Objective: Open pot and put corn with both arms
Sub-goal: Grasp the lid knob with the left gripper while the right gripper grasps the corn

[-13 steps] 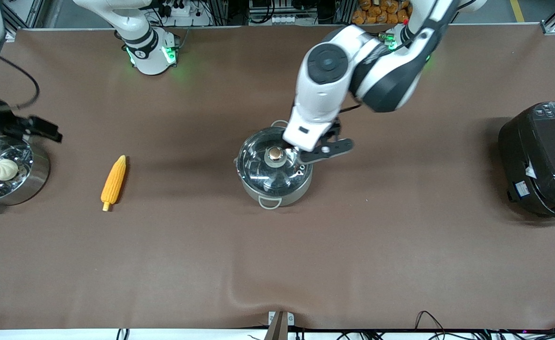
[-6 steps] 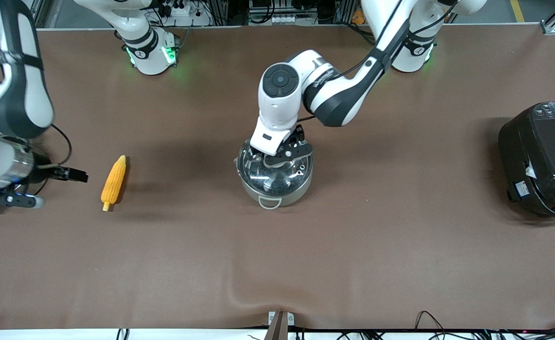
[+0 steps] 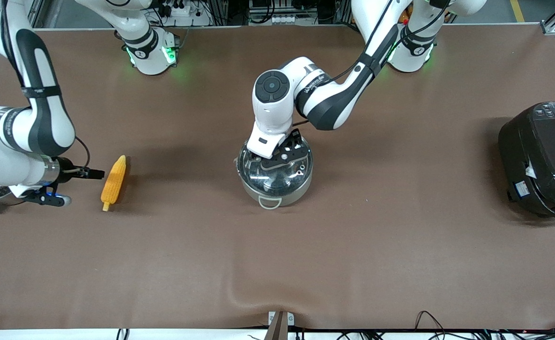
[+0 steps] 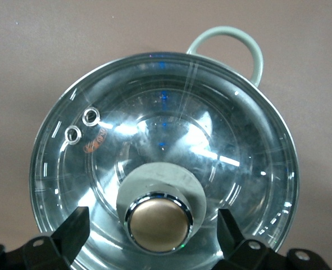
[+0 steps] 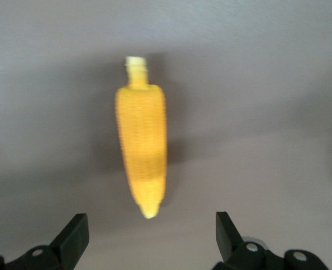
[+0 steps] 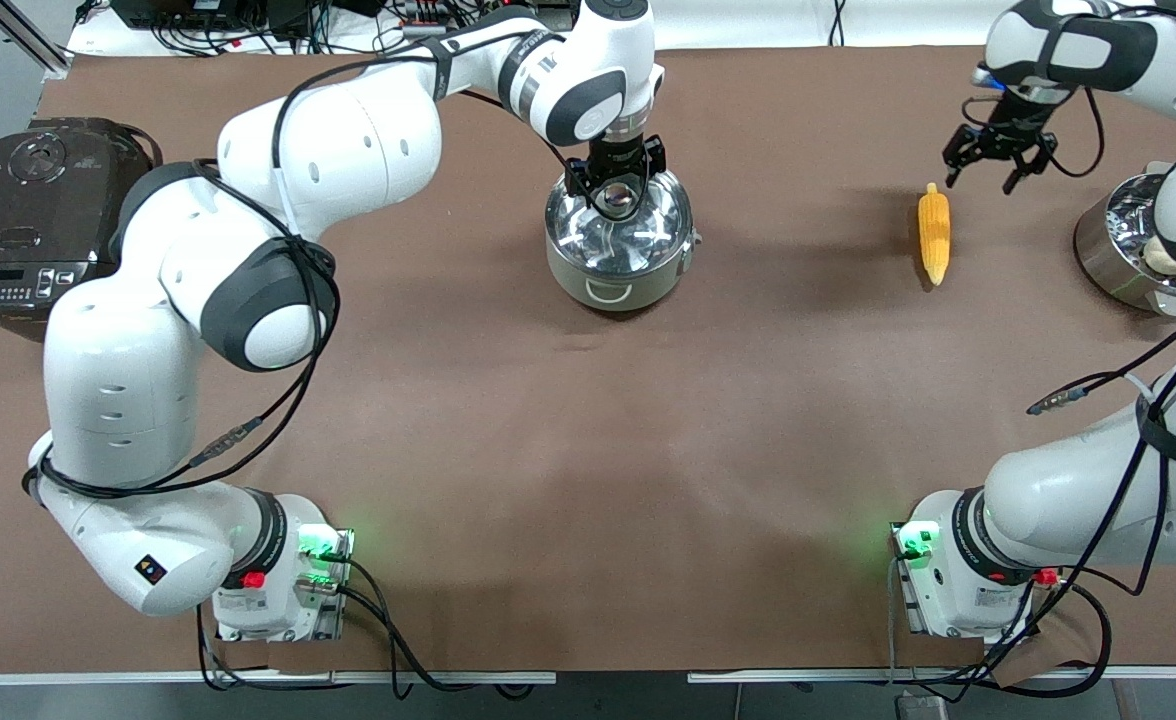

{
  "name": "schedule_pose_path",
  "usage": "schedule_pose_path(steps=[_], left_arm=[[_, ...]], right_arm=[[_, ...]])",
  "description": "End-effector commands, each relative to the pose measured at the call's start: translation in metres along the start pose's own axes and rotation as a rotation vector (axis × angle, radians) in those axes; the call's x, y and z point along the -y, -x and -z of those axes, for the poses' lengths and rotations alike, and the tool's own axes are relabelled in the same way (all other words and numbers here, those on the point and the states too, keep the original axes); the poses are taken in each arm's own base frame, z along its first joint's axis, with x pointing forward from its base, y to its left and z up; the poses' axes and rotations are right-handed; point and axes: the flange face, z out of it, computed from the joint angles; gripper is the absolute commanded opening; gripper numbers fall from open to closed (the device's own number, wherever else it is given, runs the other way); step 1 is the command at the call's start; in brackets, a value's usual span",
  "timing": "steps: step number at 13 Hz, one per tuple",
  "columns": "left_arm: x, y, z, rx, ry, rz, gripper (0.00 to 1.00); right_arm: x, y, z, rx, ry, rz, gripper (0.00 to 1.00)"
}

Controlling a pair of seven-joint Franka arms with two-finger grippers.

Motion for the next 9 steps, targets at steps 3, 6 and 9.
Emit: schedule_pose_path(steps=[3, 6, 9], left_arm=[[-0.004, -0.003, 0.003, -0.015, 0.003, 0.014, 0.90], [-0.003, -0.004, 0.002, -0.014, 0.002, 0.017, 0.70], [-0.003, -0.004, 0.002, -0.014, 0.002, 0.017, 0.32]], right_arm=[[0.017, -0.001, -0.002, -0.020, -0.009, 0.020, 1.00], [0.018, -0.013, -0.046, -0.021, -0.004, 0.029, 1.00], [0.019, -0.014, -0.094, -0.077, 0.002, 0.043, 1.00]])
